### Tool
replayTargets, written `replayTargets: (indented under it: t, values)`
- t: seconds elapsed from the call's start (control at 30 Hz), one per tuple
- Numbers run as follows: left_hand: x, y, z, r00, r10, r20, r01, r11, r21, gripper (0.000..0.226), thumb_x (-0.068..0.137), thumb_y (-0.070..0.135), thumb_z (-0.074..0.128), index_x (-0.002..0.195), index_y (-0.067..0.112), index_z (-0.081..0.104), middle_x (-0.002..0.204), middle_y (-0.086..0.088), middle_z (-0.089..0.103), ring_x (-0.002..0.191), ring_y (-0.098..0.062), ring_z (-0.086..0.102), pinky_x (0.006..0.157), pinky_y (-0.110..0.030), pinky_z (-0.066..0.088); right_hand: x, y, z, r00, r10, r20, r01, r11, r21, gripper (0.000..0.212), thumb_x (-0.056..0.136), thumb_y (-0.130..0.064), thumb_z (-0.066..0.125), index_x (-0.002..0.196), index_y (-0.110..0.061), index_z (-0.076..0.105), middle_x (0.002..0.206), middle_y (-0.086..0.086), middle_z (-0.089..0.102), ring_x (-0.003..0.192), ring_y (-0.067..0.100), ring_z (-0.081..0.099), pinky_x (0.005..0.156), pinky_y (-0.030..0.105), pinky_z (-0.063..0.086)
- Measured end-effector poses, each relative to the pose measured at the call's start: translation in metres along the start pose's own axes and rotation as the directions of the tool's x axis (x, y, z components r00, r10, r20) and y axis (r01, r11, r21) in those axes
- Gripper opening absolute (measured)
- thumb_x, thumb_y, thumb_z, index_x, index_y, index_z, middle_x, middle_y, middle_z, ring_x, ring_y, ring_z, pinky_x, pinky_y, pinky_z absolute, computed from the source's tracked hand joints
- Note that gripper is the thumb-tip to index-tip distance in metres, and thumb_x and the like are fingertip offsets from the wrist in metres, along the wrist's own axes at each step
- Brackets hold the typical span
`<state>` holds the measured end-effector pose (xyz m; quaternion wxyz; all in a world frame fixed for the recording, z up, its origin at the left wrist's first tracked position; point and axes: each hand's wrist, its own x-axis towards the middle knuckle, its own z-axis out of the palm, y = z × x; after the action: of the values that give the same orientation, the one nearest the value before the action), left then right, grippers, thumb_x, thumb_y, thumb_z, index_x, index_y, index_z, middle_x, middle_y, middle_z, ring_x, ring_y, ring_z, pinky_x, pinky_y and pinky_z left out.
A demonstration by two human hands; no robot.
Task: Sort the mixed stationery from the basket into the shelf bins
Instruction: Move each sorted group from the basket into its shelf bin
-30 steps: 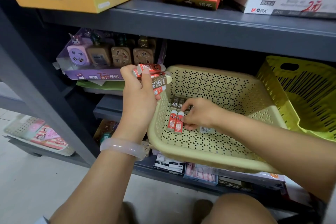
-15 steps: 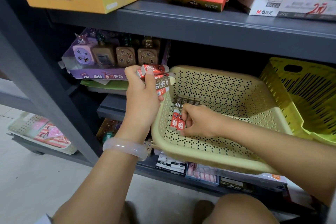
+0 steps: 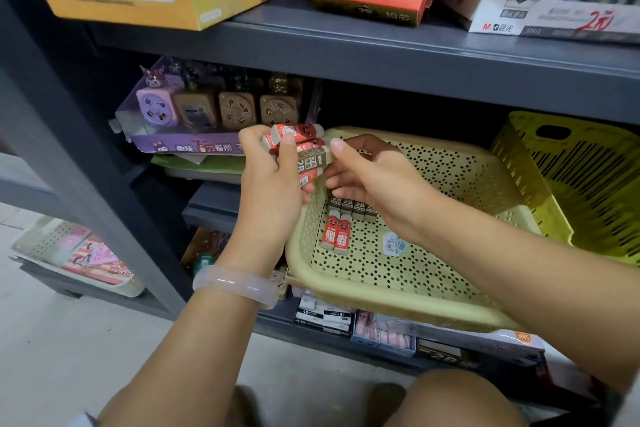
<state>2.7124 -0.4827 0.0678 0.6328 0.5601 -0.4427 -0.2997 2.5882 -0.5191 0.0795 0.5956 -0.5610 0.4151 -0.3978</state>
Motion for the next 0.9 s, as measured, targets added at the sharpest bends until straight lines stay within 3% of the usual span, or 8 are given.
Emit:
replayTargets:
  t: [0.2,0.43,0.53,0.6,0.67,0.77,0.83,0.9]
  values:
    - [-0.001,0.000,0.000,0.999,0.023,0.023,-0.025,0.998,0.058,0.008,0.098,0.033,0.037,0.099,0.026,0.033,0.081,-0.006,0.060,0.045,-0.006,0.053,0.044,-0.019,0.043,0.002,-0.003,0.003,0.997,0.068,-0.047,-0.063,0.993,0.101,0.007,0.087,-0.013,0.061,0.085,-0.006,0.060,0.078,0.009,0.064,0.065,0.010,0.059,0.062,0.016,0.053]
    - [0.002,0.004,0.004,0.989,-0.142,-0.041,0.136,0.983,-0.124,0.014,0.098,0.021,0.034,0.085,0.027,0.035,0.066,-0.002,0.057,0.039,-0.006,0.048,0.037,-0.017,0.039,0.004,-0.007,-0.001,0.985,0.137,-0.105,-0.087,0.920,0.381,0.012,0.087,-0.001,0.057,0.077,-0.004,0.061,0.066,0.004,0.060,0.060,0.010,0.054,0.059,0.016,0.053]
    - [0.002,0.004,0.002,0.988,-0.150,-0.038,0.144,0.981,-0.133,0.015,0.100,0.021,0.033,0.085,0.024,0.034,0.065,-0.002,0.056,0.037,-0.005,0.046,0.038,-0.018,0.039,0.010,-0.007,-0.016,0.975,0.128,-0.183,-0.053,0.929,0.366,0.015,0.088,-0.007,0.058,0.074,-0.009,0.062,0.064,0.001,0.060,0.057,0.008,0.052,0.056,0.017,0.051]
    - [0.001,0.004,0.002,0.993,-0.119,-0.012,0.117,0.985,-0.127,0.015,0.100,0.022,0.032,0.086,0.023,0.034,0.061,0.004,0.061,0.037,-0.004,0.046,0.039,-0.017,0.039,0.016,-0.004,-0.033,0.970,0.099,-0.223,-0.043,0.969,0.242,0.015,0.089,-0.013,0.058,0.075,-0.010,0.061,0.067,0.001,0.056,0.058,0.008,0.050,0.053,0.016,0.049]
    - [0.000,0.004,0.002,0.995,-0.101,0.005,0.101,0.988,-0.120,0.014,0.101,0.024,0.032,0.087,0.023,0.034,0.059,0.006,0.062,0.039,-0.005,0.046,0.039,-0.018,0.039,0.024,0.001,-0.051,0.953,0.069,-0.294,-0.086,0.995,-0.047,0.014,0.089,-0.016,0.059,0.082,-0.005,0.063,0.069,0.002,0.055,0.061,0.009,0.049,0.054,0.014,0.050]
    - [0.001,0.002,0.002,0.995,-0.103,-0.004,0.102,0.988,-0.114,0.013,0.100,0.026,0.034,0.087,0.024,0.035,0.064,-0.002,0.059,0.041,-0.007,0.047,0.039,-0.019,0.038,0.035,0.013,-0.073,0.937,0.053,-0.345,-0.241,0.814,-0.528,0.023,0.087,-0.026,0.062,0.092,-0.004,0.068,0.074,0.004,0.063,0.065,0.015,0.055,0.076,0.028,0.051]
    - [0.002,0.001,0.002,0.994,-0.106,-0.007,0.105,0.988,-0.115,0.014,0.100,0.026,0.034,0.087,0.025,0.035,0.061,0.001,0.058,0.041,-0.007,0.047,0.039,-0.019,0.038,0.037,0.020,-0.077,0.937,0.103,-0.333,-0.309,0.687,-0.658,0.023,0.088,-0.029,0.061,0.087,-0.006,0.069,0.073,0.007,0.063,0.066,0.019,0.057,0.083,0.033,0.049]
    - [0.002,0.001,0.002,0.994,-0.110,-0.008,0.108,0.989,-0.100,0.013,0.100,0.026,0.034,0.087,0.025,0.036,0.063,-0.004,0.055,0.040,-0.006,0.047,0.039,-0.018,0.038,0.040,0.027,-0.075,0.933,0.167,-0.317,-0.348,0.642,-0.683,0.026,0.089,-0.025,0.059,0.094,-0.001,0.068,0.075,0.010,0.063,0.067,0.020,0.059,0.085,0.033,0.051]
